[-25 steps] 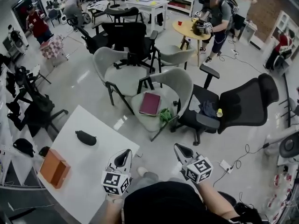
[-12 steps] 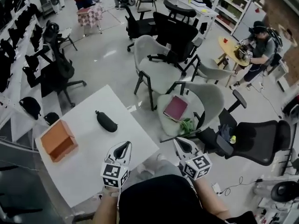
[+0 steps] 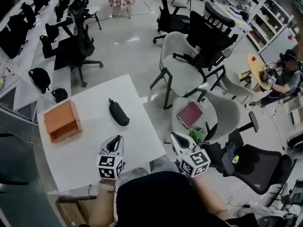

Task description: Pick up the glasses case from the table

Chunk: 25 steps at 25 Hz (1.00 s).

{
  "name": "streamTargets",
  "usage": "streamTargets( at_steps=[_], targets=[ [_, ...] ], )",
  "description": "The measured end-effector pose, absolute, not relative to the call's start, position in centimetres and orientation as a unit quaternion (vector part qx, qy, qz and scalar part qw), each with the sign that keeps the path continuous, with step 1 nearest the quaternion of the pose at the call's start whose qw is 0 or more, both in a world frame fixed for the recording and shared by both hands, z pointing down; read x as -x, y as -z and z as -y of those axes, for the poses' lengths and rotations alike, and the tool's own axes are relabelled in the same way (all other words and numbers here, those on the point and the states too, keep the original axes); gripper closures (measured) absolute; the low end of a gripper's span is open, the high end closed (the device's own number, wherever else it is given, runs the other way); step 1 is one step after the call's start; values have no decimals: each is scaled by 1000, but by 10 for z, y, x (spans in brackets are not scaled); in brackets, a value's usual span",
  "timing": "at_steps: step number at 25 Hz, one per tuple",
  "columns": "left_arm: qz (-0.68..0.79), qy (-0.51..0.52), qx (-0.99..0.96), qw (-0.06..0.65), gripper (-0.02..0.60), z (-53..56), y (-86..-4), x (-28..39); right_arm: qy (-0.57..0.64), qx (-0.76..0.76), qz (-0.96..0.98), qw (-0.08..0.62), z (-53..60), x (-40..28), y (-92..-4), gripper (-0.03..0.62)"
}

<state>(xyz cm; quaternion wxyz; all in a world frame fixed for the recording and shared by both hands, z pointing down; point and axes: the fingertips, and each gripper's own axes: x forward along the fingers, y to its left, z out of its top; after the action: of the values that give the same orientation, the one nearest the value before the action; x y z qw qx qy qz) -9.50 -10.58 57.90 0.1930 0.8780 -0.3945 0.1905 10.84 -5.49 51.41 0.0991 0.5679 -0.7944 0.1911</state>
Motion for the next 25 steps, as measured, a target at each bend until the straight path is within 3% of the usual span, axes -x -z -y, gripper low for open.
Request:
streamTargets(
  at_steps=[2,4,12,25],
  targets=[
    [420,-191,-863,206,538,122,-587,98,-192,-557,801,108,69,-111,-517,568],
    [439,-191,-849,222,475,137,-594,98,-197,-549,804,117,83,-117,-519,568],
    [500,-200,-785,304,364,209,-649,90,-220,-538,801,142,137,-163,-535,568],
    [570,-267,-699,339,252,285,-749,86,-267,-526,789,174,201,-226,-577,568]
  ],
)
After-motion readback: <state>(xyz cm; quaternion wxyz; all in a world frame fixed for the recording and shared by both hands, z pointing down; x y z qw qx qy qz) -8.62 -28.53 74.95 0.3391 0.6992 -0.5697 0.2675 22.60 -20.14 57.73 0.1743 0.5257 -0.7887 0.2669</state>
